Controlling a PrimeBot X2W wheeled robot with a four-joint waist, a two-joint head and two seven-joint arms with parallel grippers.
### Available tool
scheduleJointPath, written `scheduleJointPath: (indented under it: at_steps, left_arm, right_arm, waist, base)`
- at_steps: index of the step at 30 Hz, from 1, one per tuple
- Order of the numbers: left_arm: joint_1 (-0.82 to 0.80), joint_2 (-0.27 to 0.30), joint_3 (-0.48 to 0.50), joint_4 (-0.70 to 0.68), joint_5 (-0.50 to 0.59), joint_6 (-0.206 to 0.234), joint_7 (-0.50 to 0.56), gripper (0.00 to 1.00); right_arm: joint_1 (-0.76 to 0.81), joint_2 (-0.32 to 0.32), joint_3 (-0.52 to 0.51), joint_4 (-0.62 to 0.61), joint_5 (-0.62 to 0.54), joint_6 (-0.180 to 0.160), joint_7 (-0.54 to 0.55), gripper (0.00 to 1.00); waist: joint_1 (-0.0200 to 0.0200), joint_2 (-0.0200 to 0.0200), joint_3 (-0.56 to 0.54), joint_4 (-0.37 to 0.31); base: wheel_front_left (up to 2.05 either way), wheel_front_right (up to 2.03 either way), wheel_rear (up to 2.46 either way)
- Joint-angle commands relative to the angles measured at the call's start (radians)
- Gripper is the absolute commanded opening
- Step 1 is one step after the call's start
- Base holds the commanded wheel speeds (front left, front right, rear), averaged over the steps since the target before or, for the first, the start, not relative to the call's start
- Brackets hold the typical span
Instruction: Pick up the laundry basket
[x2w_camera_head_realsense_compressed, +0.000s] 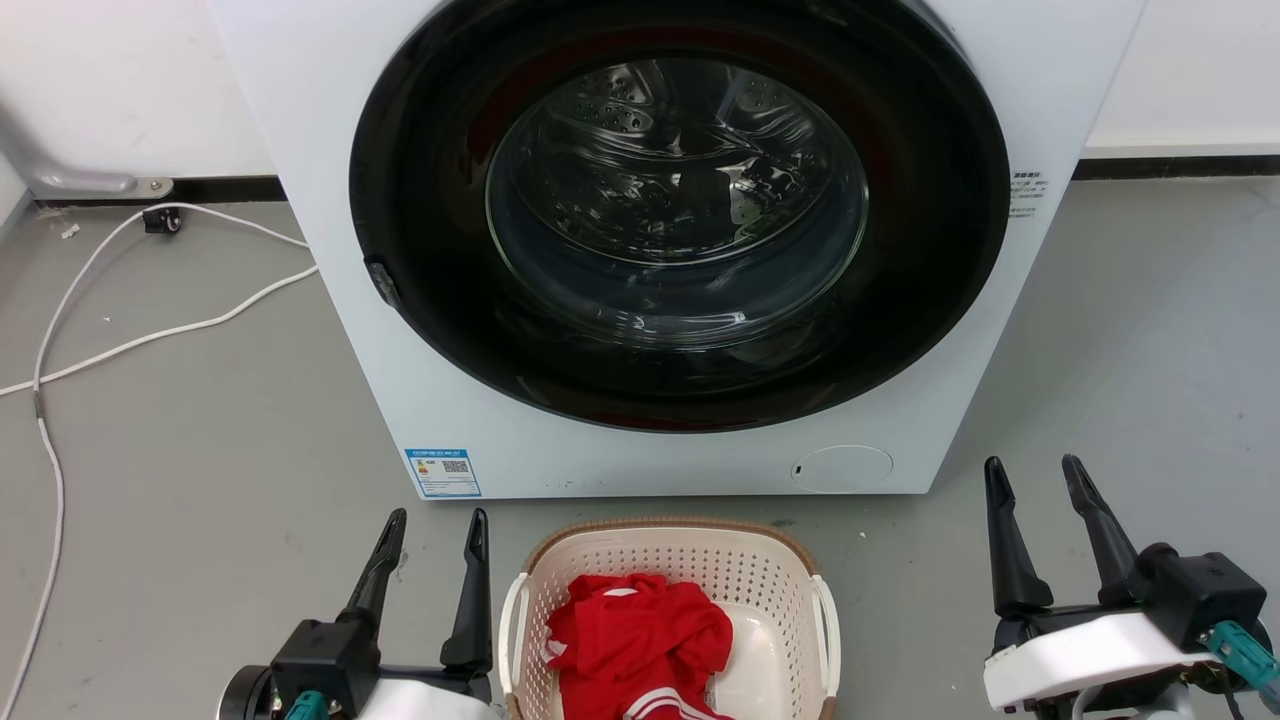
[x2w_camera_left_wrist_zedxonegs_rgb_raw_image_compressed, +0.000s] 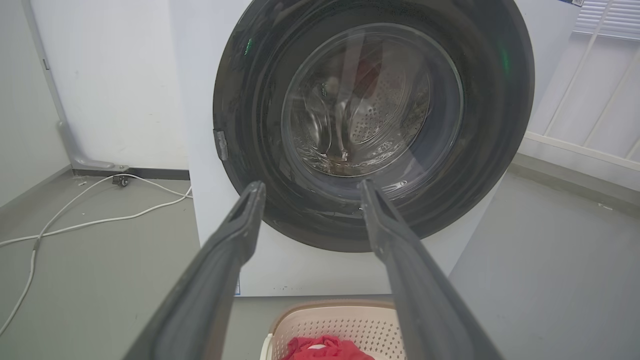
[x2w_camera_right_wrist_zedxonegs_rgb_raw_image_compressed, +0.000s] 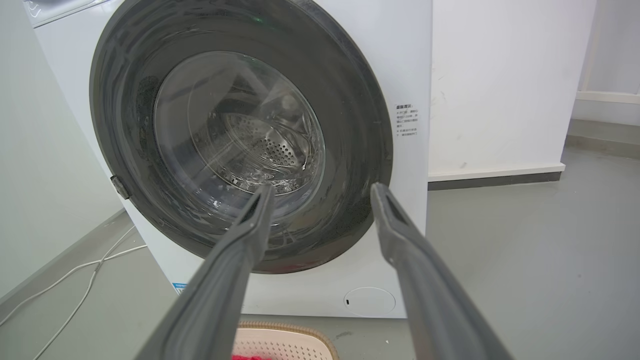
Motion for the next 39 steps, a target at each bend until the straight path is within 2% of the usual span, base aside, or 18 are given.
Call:
scheduleJointPath:
  at_steps: [1, 10, 18, 39]
  left_arm:
    - [0.014, -0.010, 0.012, 0.001, 0.020, -0.010, -0.009, 1.00]
    - [0.023, -0.041, 0.054, 0.011, 0.108, -0.061, -0.026, 1.00]
    - [0.032, -0.053, 0.065, 0.012, 0.176, -0.079, -0.041, 1.00]
    - [0.035, -0.060, 0.078, 0.043, 0.148, -0.091, -0.041, 1.00]
  right_arm:
    - [0.004, -0.003, 0.001, 0.000, -0.013, 0.000, -0.009, 1.00]
    - [0.003, -0.003, 0.010, -0.002, -0.065, 0.000, -0.025, 1.00]
    - [0.006, -0.003, 0.016, -0.006, -0.120, 0.000, -0.039, 1.00]
    - [0.003, -0.003, 0.029, 0.013, -0.119, 0.000, -0.037, 1.00]
  waist:
    - [0.0000, 0.0000, 0.000, -0.001]
    - [0.0000, 0.0000, -0.001, -0.004]
    - [0.0000, 0.0000, -0.002, -0.004]
    - [0.0000, 0.0000, 0.017, -0.010]
  base:
    - [0.00, 0.00, 0.00]
    - [0.00, 0.00, 0.00]
    - [0.00, 0.00, 0.00]
    - [0.00, 0.00, 0.00]
